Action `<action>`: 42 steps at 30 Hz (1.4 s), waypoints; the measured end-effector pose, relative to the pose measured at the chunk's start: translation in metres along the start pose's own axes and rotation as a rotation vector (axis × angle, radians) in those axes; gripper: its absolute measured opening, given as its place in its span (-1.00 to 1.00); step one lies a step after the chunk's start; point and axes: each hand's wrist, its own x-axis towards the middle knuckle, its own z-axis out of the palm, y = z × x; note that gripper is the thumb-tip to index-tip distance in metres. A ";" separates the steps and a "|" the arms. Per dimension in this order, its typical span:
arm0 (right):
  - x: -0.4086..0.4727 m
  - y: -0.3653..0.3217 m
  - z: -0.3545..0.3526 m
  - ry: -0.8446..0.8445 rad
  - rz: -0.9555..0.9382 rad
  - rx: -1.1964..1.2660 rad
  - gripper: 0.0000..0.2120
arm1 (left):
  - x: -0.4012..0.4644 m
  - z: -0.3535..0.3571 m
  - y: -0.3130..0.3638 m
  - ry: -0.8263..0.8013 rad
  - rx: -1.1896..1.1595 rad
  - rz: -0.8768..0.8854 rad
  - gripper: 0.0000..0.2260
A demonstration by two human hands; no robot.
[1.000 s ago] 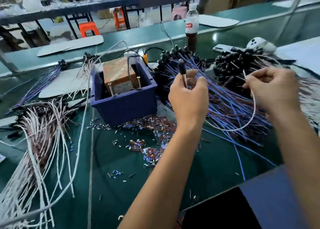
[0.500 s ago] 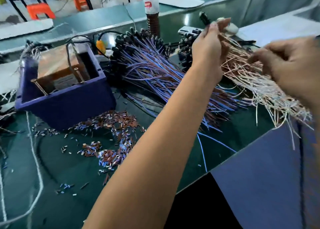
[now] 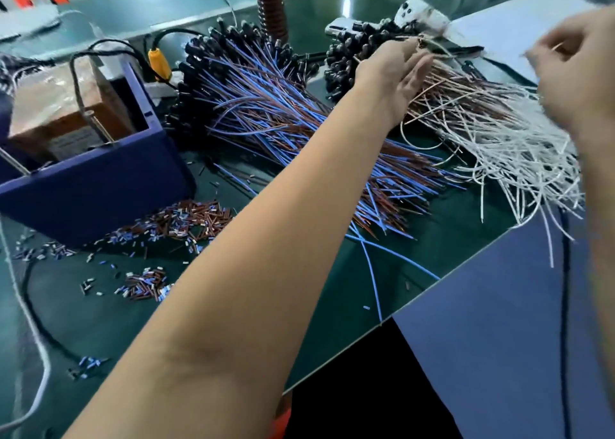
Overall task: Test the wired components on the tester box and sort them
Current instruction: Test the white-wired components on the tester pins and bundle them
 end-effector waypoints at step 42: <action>-0.244 -0.507 -0.047 -0.684 -1.061 0.190 -0.77 | -0.315 -0.417 0.156 0.564 1.319 -0.176 -0.81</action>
